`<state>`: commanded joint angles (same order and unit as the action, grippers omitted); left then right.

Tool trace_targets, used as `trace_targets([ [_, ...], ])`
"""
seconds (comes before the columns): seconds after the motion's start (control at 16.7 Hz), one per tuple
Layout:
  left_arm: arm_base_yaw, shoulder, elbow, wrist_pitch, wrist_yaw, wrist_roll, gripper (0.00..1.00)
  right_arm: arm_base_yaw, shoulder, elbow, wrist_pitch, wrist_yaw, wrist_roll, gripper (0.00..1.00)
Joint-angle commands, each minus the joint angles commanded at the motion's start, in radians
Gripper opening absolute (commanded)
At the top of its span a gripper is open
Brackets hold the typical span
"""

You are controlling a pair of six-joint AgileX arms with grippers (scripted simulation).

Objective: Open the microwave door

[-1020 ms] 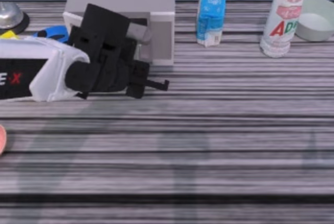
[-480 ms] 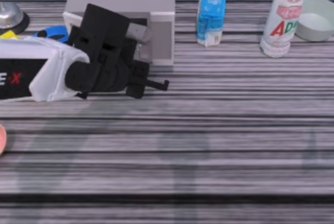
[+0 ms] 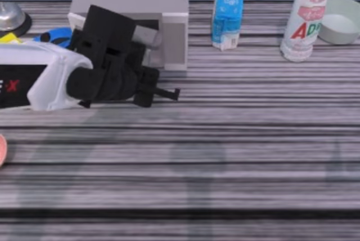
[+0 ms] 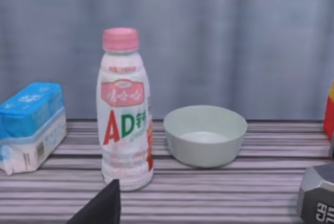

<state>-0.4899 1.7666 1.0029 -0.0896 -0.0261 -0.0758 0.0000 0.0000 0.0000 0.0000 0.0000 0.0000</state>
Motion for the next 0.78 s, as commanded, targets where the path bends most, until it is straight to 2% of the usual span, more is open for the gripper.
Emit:
trace_targets([
  [0.78,0.009,-0.008,-0.013,0.002,0.012,0.021,0.00,0.000,0.000,0.000,0.000,0.000,0.000,1.00],
])
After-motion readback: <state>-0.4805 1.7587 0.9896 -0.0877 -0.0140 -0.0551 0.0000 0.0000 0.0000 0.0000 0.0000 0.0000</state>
